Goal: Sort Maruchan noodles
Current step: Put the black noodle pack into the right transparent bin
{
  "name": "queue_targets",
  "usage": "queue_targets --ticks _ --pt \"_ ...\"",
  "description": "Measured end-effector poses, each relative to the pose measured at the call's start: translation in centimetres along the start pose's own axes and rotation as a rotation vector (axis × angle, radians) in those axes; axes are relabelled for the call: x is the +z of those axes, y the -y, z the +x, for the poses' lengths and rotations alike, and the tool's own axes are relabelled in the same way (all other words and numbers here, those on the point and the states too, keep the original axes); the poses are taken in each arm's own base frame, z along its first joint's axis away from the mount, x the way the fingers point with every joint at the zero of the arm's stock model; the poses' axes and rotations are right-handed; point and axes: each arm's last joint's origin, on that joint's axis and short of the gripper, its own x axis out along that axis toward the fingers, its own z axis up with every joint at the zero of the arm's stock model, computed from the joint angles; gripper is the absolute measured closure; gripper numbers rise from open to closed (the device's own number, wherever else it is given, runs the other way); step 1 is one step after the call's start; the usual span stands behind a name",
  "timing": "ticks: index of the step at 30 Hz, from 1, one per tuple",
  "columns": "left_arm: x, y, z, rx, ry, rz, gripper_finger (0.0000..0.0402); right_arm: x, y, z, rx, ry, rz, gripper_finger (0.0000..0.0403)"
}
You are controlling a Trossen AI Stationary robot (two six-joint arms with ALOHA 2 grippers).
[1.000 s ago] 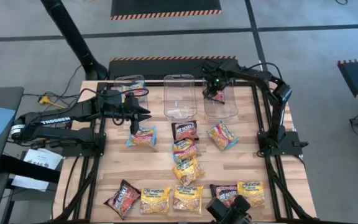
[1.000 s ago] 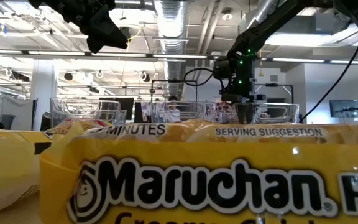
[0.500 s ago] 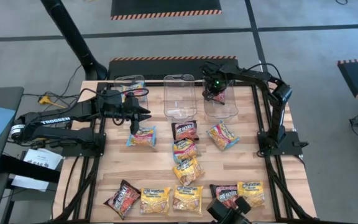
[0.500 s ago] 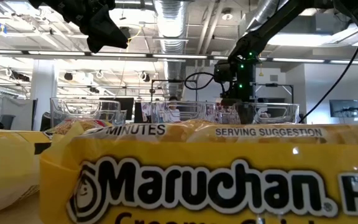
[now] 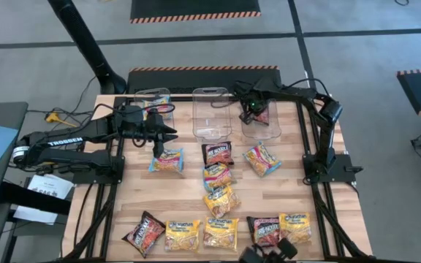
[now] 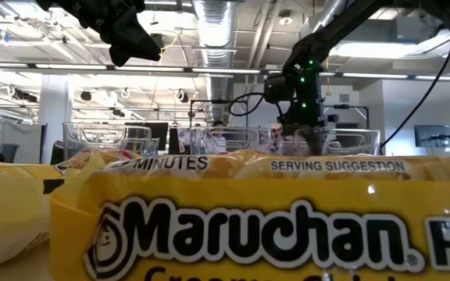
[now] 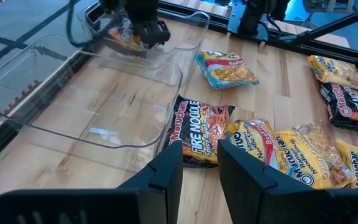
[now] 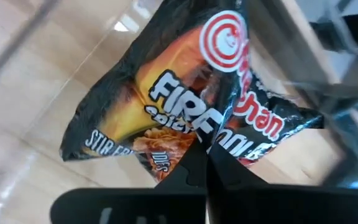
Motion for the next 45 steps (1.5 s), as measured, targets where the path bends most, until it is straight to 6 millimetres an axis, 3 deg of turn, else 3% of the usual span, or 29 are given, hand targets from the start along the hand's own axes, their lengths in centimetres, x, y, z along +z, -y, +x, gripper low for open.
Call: queue_targets --ticks 8,14,20,27,45 --pt "0.0 -0.1 0.0 0.049 0.006 0.000 0.0312 -1.0 -1.3 -3.5 -0.100 0.123 0.010 0.0399" --pt "0.0 -0.1 0.0 0.052 0.006 0.000 0.0312 -1.4 -0.5 -5.4 -0.222 0.217 0.059 0.0400" --pt "0.0 -0.2 0.0 0.052 0.006 0.000 0.0312 -0.6 1.0 -4.6 -0.245 0.222 0.066 0.0399" --pt "0.0 -0.2 0.0 0.052 0.006 0.003 0.0312 0.1 1.0 -2.4 -0.235 0.156 0.039 0.0394" --pt "0.0 -0.2 0.0 0.052 0.006 0.003 0.0312 0.7 0.9 -2.0 -0.234 0.182 0.029 0.0299"
